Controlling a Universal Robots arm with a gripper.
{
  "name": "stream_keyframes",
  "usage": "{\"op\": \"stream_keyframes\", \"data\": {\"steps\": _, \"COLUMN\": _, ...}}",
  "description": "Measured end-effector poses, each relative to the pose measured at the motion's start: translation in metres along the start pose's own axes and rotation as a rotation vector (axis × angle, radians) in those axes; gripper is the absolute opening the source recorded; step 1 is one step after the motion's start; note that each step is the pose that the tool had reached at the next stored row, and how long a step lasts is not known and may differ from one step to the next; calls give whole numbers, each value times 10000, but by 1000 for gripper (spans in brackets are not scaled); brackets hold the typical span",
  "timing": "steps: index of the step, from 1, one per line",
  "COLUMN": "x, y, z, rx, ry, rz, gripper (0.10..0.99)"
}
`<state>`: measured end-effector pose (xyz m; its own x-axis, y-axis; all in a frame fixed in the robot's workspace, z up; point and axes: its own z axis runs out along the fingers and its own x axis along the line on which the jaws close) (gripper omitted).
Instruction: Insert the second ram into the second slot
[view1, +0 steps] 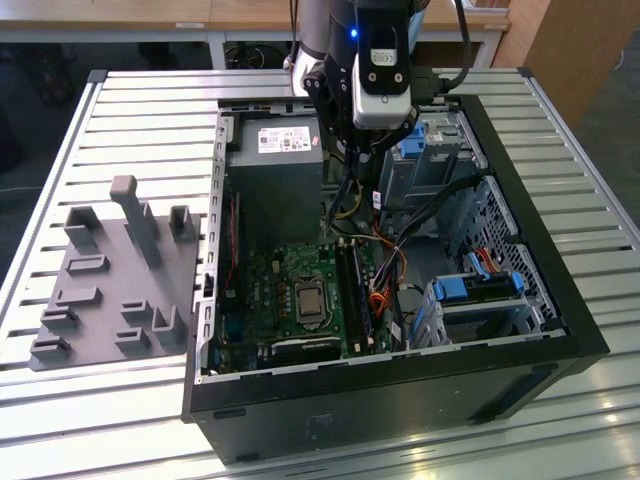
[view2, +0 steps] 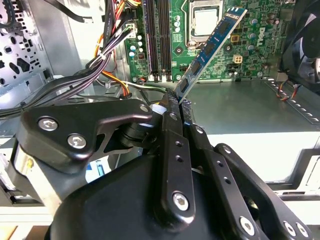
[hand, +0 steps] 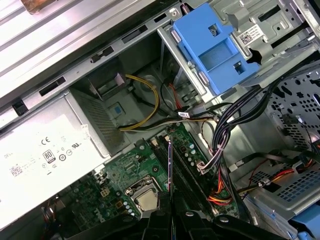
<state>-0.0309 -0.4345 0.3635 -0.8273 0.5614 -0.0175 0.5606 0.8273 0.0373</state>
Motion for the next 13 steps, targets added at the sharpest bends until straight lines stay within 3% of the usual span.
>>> {"op": "stream_keyframes", "data": {"steps": 13, "x": 0, "y": 0, "z": 3, "rx": -10, "ry": 19, "rz": -500, "gripper": 137}}
